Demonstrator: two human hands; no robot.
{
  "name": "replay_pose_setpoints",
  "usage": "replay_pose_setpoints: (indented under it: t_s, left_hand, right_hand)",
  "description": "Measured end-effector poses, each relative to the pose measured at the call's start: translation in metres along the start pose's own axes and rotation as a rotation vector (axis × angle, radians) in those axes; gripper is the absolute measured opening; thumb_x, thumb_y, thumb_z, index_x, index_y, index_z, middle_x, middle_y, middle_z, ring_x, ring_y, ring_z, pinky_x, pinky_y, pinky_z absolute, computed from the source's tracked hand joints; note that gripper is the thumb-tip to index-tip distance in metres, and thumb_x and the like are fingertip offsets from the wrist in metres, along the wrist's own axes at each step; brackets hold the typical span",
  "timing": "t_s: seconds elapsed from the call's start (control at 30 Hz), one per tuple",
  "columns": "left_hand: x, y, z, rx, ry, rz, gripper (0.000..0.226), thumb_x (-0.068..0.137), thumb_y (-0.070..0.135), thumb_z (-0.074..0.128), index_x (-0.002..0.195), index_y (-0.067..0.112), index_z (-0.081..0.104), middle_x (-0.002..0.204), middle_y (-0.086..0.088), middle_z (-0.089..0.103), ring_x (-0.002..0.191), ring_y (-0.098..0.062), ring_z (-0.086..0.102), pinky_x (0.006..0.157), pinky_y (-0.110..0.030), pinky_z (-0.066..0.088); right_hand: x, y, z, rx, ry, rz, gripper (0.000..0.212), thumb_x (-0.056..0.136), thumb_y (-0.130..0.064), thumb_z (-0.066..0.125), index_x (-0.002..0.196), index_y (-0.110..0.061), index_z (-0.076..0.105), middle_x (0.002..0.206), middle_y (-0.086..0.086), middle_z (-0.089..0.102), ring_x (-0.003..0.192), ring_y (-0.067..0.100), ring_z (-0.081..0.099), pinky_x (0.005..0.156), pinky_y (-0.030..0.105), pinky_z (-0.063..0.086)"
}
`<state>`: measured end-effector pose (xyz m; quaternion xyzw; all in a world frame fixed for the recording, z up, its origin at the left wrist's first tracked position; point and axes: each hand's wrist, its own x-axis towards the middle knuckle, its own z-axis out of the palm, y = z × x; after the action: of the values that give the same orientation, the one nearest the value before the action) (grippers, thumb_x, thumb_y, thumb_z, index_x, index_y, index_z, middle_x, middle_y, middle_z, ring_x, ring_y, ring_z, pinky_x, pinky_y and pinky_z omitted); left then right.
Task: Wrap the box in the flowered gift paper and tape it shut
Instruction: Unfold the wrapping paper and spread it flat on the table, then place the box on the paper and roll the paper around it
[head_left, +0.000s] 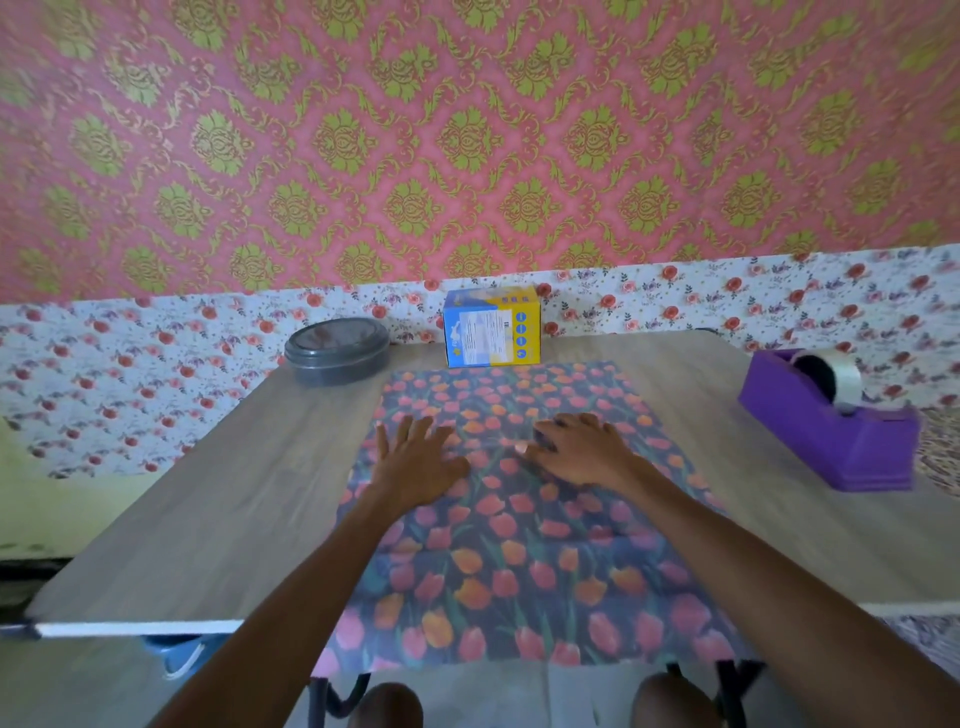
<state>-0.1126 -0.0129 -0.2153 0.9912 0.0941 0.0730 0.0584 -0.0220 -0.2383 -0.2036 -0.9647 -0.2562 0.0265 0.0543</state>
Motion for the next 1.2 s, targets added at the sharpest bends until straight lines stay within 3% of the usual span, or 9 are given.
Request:
replay_pose_setpoints:
  t_s: [0.27,0.4,0.57,0.7,0.8,0.9,0.97,1.07,1.2]
  left_hand:
    - [0.073,-0.022,-0.001,-0.076,-0.214,0.045,0.06,0.096,0.053,0.027,0.149,0.025,0.035,0.159,-0.001,0.026,0.146,-0.026,0.019,0.118,-0.053,0.01]
    - [0.112,-0.039,0.016,-0.037,-0.207,-0.015,0.096,0.067,0.074,0.0,0.149,0.033,0.028,0.162,0.003,0.018,0.148,-0.022,0.015,0.117,-0.054,0.012]
    - [0.149,-0.042,0.013,-0.065,-0.145,0.016,0.047,0.101,0.043,0.035,0.144,0.028,0.041,0.155,0.0,0.034,0.141,-0.024,0.032,0.114,-0.045,0.026]
    - [0.187,-0.04,0.01,-0.64,0.074,-0.121,0.054,0.094,0.029,0.061,0.142,0.011,0.044,0.144,-0.01,0.048,0.129,-0.027,0.049,0.101,-0.031,0.04]
    - [0.212,-0.033,0.001,-1.115,0.068,-0.162,0.081,0.088,0.043,0.068,0.151,0.016,0.026,0.149,-0.003,0.038,0.134,-0.026,0.043,0.105,-0.045,0.043]
    - [0.231,-0.016,-0.019,-1.319,0.032,-0.132,0.043,0.101,0.038,0.048,0.139,0.02,0.038,0.124,0.006,0.051,0.128,-0.029,0.048,0.09,-0.037,0.048]
    - [0.231,-0.006,-0.029,-1.386,0.002,-0.134,0.04,0.101,0.048,0.041,0.135,0.026,0.041,0.122,0.007,0.049,0.12,-0.023,0.048,0.101,-0.043,0.041]
    - [0.219,0.003,-0.044,-1.432,0.18,-0.149,0.03,0.101,0.048,0.041,0.119,0.025,0.045,0.11,0.005,0.054,0.101,-0.017,0.055,0.085,-0.035,0.042]
    - [0.196,0.012,-0.06,-1.423,0.311,-0.203,0.045,0.103,0.047,0.035,0.104,0.007,0.056,0.088,-0.003,0.065,0.068,-0.011,0.059,0.058,-0.023,0.041]
  right_hand:
    - [0.075,-0.001,-0.008,0.085,-0.117,0.025,0.078,0.083,-0.084,0.014,0.137,-0.034,0.043,0.156,0.009,0.026,0.144,0.04,0.019,0.113,0.063,0.017]
    - [0.101,0.003,0.005,-0.001,-0.103,-0.029,0.073,0.092,-0.074,0.025,0.154,-0.039,0.013,0.164,0.003,0.004,0.149,0.035,0.006,0.117,0.058,0.01]
    - [0.141,0.014,0.002,0.109,0.083,-0.041,0.05,0.095,-0.05,0.045,0.138,-0.024,0.042,0.141,0.011,0.045,0.13,0.035,0.043,0.104,0.046,0.038]
    - [0.181,0.021,-0.019,0.529,0.283,0.092,0.058,0.084,-0.044,0.064,0.129,-0.014,0.046,0.12,0.014,0.06,0.107,0.034,0.06,0.083,0.038,0.049]
    - [0.209,0.023,-0.036,0.788,0.313,0.176,0.086,0.073,-0.062,0.064,0.14,-0.014,0.04,0.139,0.006,0.051,0.125,0.026,0.051,0.096,0.04,0.045]
    - [0.241,0.026,-0.039,1.009,0.25,0.19,0.096,0.057,-0.088,0.062,0.129,-0.024,0.052,0.131,-0.002,0.058,0.116,0.021,0.058,0.099,0.044,0.047]
    - [0.257,0.027,-0.038,1.118,0.262,0.214,0.103,0.045,-0.097,0.058,0.113,-0.02,0.057,0.119,0.003,0.065,0.105,0.025,0.064,0.089,0.043,0.053]
    - [0.224,0.006,-0.064,1.222,0.448,0.267,0.068,0.071,-0.077,0.061,0.094,-0.014,0.051,0.081,0.0,0.053,0.077,0.021,0.058,0.059,0.032,0.042]
    - [0.184,0.008,-0.076,1.363,0.664,0.399,0.051,0.086,-0.055,0.065,0.093,-0.011,0.04,0.081,0.001,0.047,0.07,0.019,0.048,0.054,0.032,0.035]
